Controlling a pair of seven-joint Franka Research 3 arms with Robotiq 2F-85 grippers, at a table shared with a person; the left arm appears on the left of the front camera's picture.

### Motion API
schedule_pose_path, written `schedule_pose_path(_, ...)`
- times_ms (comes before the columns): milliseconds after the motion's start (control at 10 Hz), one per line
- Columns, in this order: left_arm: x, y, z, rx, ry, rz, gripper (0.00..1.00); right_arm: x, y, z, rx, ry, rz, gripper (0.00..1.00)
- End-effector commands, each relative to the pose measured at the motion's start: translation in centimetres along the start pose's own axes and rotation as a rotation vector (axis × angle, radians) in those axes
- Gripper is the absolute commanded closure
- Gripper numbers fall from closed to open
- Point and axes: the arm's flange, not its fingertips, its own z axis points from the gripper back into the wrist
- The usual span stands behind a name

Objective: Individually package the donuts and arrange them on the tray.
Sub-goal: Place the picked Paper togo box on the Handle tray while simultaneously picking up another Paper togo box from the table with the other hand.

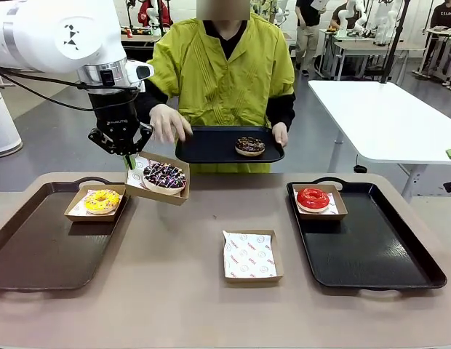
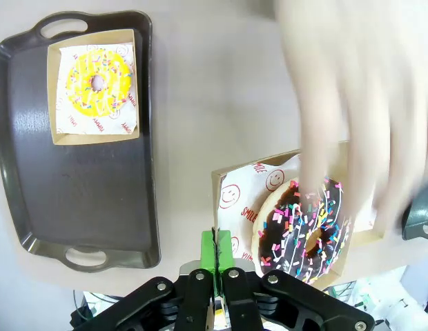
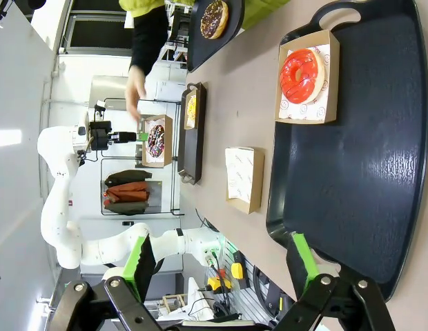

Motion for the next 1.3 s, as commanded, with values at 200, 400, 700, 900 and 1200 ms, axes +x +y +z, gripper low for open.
schedule_pose_path(200, -0.1, 0.2, 0.2, -0.003, -0.009, 0.004, 1.0, -0.1, -0.1, -0.1, 0.008, 0.002, -0.003, 0.0)
schedule_pose_path(400, -0.1, 0.2, 0.2, -0.003, -0.009, 0.004, 1.0, -0.1, -0.1, -0.1, 0.008, 0.002, -0.003, 0.0)
schedule_pose_path(700, -0.1, 0.2, 0.2, -0.003, -0.009, 0.004, 1.0, -0.1, -0.1, -0.1, 0.008, 0.002, -0.003, 0.0)
schedule_pose_path(900, -0.1, 0.2, 0.2, -0.003, -0.009, 0.004, 1.0, -0.1, -0.1, -0.1, 0.008, 0.002, -0.003, 0.0)
schedule_pose_path(1200, 0.7, 3.1, 1.0, -0.044, -0.014, -0.103, 0.99, 0.6, 3.7, -3.6, -0.125, 0.001, 0.041, 0.0)
